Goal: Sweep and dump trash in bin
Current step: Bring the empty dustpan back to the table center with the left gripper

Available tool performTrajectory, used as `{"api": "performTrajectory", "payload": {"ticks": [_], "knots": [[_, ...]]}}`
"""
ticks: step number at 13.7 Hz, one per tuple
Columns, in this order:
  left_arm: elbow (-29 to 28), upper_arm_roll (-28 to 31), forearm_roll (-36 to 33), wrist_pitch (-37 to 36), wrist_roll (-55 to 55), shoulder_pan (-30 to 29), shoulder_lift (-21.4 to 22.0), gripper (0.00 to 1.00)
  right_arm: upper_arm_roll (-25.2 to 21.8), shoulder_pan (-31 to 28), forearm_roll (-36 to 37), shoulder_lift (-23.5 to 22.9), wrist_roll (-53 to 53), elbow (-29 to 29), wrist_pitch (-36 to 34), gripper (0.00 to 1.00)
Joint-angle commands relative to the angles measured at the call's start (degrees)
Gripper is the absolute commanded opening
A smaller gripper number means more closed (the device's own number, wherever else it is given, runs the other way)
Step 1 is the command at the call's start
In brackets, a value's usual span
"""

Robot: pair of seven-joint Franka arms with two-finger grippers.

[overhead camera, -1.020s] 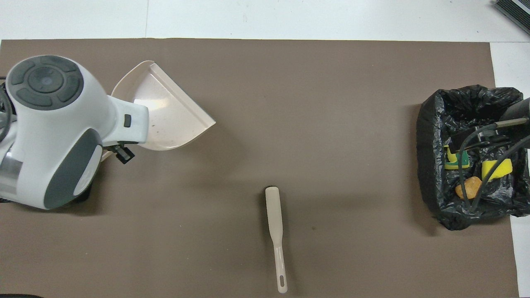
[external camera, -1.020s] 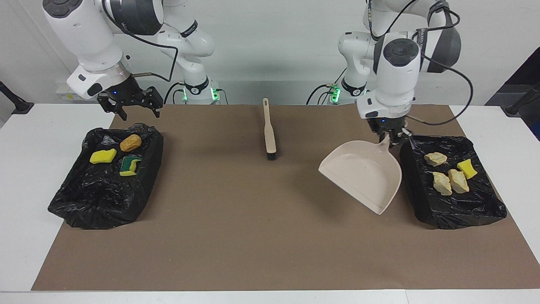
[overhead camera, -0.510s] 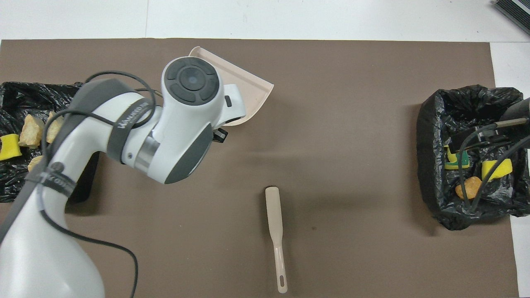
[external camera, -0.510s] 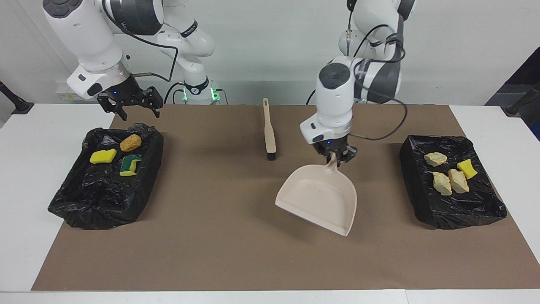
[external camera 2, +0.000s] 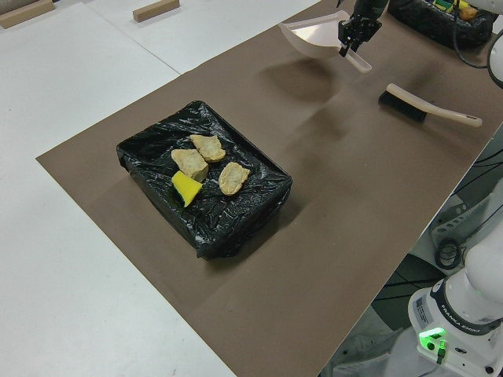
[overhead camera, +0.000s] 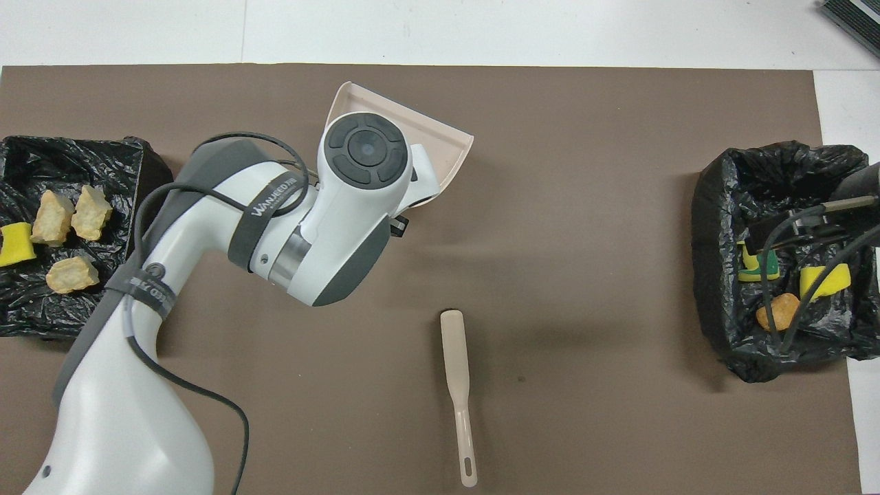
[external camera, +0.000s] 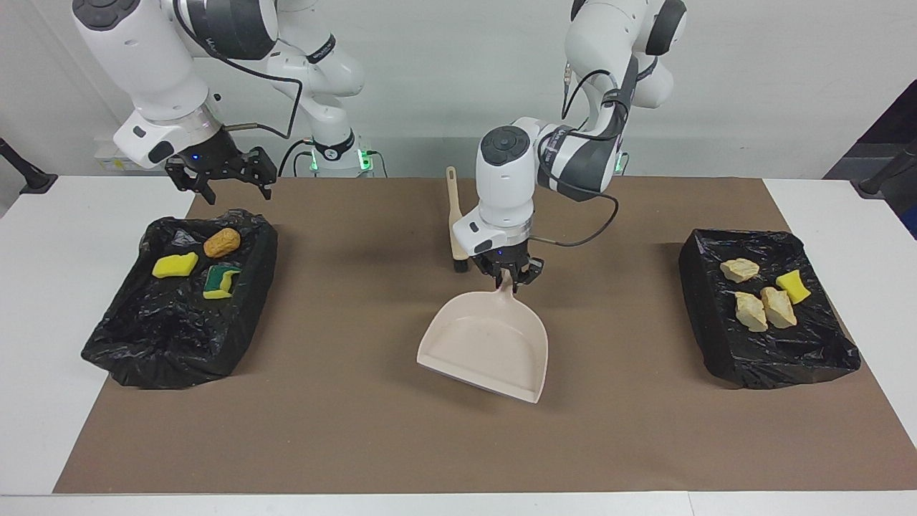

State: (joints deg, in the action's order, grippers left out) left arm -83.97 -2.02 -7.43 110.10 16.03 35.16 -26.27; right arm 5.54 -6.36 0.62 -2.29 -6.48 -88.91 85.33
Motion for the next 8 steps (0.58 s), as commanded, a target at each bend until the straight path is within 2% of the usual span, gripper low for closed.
{"api": "performTrajectory", "payload": {"ticks": [1, 3, 8], "knots": [[8.0, 1.2, 1.3, -0.1, 5.2, 1.0, -7.9, 0.0, 0.3, -0.6, -1.2, -0.7, 0.7, 1.4, -1.2, 1.0], [8.2, 1.1, 1.6, 0.4, 9.8, 1.6, -9.1, 0.0, 0.3, -0.6, -1.2, -0.7, 0.7, 1.4, -1.2, 1.0], [6.3, 1.1, 7.7, 0.2, 10.1, 1.9, -9.1, 0.0, 0.3, -0.5, -1.2, -0.7, 0.7, 1.4, -1.2, 1.0]]}}
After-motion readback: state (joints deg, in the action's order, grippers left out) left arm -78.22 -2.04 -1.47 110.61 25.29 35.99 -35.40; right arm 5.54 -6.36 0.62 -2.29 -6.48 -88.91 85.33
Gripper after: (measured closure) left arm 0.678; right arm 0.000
